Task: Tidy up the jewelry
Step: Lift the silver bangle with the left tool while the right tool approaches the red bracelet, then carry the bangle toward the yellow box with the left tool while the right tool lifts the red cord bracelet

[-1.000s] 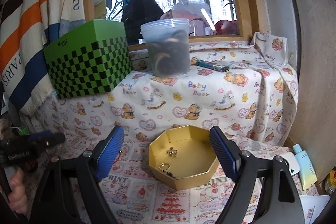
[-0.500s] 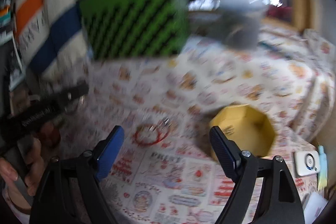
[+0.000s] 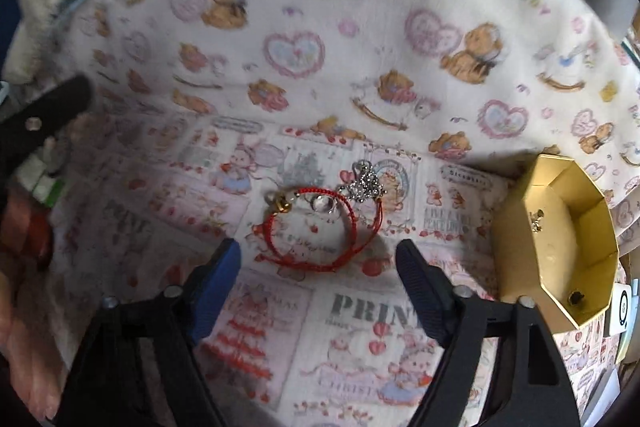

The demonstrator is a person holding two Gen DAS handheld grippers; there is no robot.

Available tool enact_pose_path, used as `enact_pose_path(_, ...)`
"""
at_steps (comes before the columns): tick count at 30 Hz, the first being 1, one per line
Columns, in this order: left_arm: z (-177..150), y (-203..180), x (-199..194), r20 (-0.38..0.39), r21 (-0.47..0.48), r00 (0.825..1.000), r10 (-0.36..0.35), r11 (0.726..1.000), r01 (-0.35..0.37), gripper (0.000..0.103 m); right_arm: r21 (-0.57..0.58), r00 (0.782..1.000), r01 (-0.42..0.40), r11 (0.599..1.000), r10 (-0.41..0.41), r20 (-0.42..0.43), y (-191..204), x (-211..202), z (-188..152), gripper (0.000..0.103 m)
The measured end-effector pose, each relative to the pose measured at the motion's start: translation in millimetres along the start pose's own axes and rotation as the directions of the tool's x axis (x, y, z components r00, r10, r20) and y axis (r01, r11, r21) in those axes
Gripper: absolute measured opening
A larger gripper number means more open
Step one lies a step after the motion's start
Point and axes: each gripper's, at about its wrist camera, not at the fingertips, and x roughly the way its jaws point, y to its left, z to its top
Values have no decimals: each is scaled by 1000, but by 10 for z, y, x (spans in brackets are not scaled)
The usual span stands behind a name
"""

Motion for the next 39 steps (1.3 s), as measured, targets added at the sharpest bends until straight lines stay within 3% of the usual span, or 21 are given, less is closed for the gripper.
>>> enact_pose_path(3,17,49,-29,9,-21,1000,-12,1000,12,61,14,1000,7,1000,-7,7,-17,46,47,65)
enact_pose_path(5,23,51,-40,12,-16,1000,-2,1000,3,61,-17,1000,10,1000,-10,22,7,34,62,50)
enact_pose_path(6,23,58,-39,9,-19,1000,-3,1000,3,61,-34,1000,0,999,1,25,11,14,70,33)
enact_pose_path(7,23,65,-37,0,-24,1000,1,1000,-1,61,-55,1000,-16,998,17,21,20,-3,62,23)
enact_pose_path(10,29,50,-72,-1,-30,1000,-8,1000,8,61,-69,1000,-13,998,14,18,37,-57,51,8)
enact_pose_path(18,38,-73,-290,19,-23,999,-35,999,35,61,-68,985,-90,994,99,142,-217,-439,-218,5)
enact_pose_path(24,27,-184,-422,54,2,997,-61,998,61,61,-91,936,-176,980,196,292,-402,-933,-512,5)
enact_pose_path(28,13,-211,-413,24,-15,994,-103,995,104,61,-69,911,-159,985,174,375,-568,-1123,-665,5)
enact_pose_path(34,-33,-343,-441,58,53,998,-36,998,33,61,-42,897,-173,984,176,405,-747,-1185,-684,5)
enact_pose_path(39,-39,-345,-458,39,39,996,-78,996,77,61,-36,884,-200,979,196,424,-762,-1184,-687,5)
